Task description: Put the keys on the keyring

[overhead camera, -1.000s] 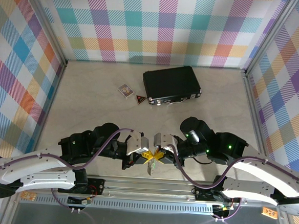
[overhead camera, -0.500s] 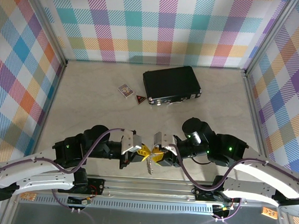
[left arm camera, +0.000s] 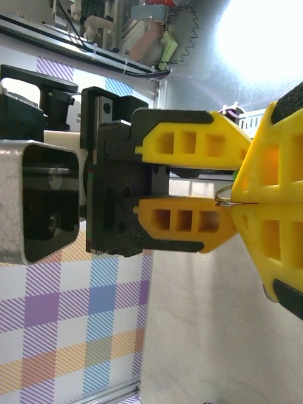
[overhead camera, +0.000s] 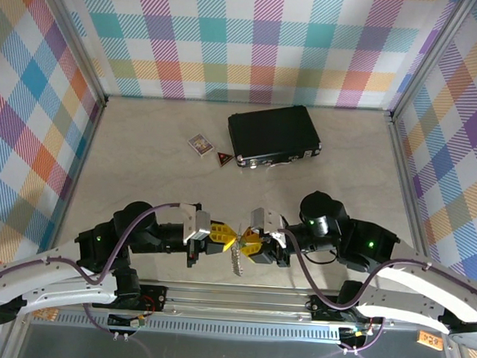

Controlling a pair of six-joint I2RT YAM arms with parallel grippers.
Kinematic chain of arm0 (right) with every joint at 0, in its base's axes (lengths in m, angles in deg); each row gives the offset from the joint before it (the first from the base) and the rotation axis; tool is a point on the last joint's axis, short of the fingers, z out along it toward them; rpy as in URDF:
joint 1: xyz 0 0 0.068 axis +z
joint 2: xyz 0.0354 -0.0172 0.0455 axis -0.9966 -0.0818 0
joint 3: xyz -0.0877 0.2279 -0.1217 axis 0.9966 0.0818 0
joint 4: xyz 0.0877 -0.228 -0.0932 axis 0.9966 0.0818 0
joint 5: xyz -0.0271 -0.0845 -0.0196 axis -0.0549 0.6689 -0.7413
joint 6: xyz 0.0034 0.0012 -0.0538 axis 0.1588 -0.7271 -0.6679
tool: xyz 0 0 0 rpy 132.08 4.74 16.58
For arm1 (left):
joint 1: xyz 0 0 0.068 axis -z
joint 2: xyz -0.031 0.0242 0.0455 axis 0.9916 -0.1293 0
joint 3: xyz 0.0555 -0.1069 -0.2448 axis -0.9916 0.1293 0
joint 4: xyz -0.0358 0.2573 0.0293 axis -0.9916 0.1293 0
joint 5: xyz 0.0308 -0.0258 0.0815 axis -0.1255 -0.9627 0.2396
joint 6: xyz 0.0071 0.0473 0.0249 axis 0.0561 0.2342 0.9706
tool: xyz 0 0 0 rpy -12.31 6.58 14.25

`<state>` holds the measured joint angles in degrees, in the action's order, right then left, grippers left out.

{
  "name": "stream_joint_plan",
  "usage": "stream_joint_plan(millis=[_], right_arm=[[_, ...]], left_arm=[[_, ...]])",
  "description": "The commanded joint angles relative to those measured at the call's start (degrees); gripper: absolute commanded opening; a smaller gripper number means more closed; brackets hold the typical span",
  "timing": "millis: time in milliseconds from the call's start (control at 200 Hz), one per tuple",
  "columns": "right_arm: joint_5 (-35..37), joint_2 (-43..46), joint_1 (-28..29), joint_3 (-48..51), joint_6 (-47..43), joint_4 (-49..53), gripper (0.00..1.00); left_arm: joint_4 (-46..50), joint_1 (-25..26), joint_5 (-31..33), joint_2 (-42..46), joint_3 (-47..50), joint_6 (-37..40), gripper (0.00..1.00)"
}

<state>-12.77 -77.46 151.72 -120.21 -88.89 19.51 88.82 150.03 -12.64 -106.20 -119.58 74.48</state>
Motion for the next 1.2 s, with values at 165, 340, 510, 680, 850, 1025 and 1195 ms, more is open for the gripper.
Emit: stream_joint_plan(millis=[165, 340, 510, 680, 850, 1025, 1195], right_arm=[[-0.3, 0.6, 0.3, 0.6, 1.1, -2.6, 0.17], [0.6, 0.3, 0.3, -0.5, 0.7, -1.7, 0.37], [2.3, 3.6, 0.3, 0.4, 1.6, -3.9, 0.54], [4.2, 4.7, 0.3, 1.7, 2.7, -8.6, 0.55], [2.2, 2.5, 0.3, 1.9, 3.5, -12.0, 0.52], [2.3, 0.1, 0.3, 1.1, 4.2, -12.3, 0.47], [2.4, -0.1, 0.3, 1.2, 4.3, -12.3, 0.36]], left_arm=[[-8.1, 0.0, -0.5, 2.6, 2.1, -1.5, 0.00], [-9.3, 0.0, 0.6, 3.1, 3.3, -1.8, 0.00], [-8.2, 0.0, 1.7, 3.6, 3.9, -1.2, 0.00], [-8.2, 0.0, 1.3, 3.7, 4.2, -1.2, 0.00], [-8.0, 0.0, 0.9, 3.8, 4.3, -1.2, 0.00], [-8.0, 0.0, 0.4, 4.0, 4.3, -1.1, 0.00], [-7.1, 0.0, 0.5, 4.5, 4.3, -1.2, 0.00]])
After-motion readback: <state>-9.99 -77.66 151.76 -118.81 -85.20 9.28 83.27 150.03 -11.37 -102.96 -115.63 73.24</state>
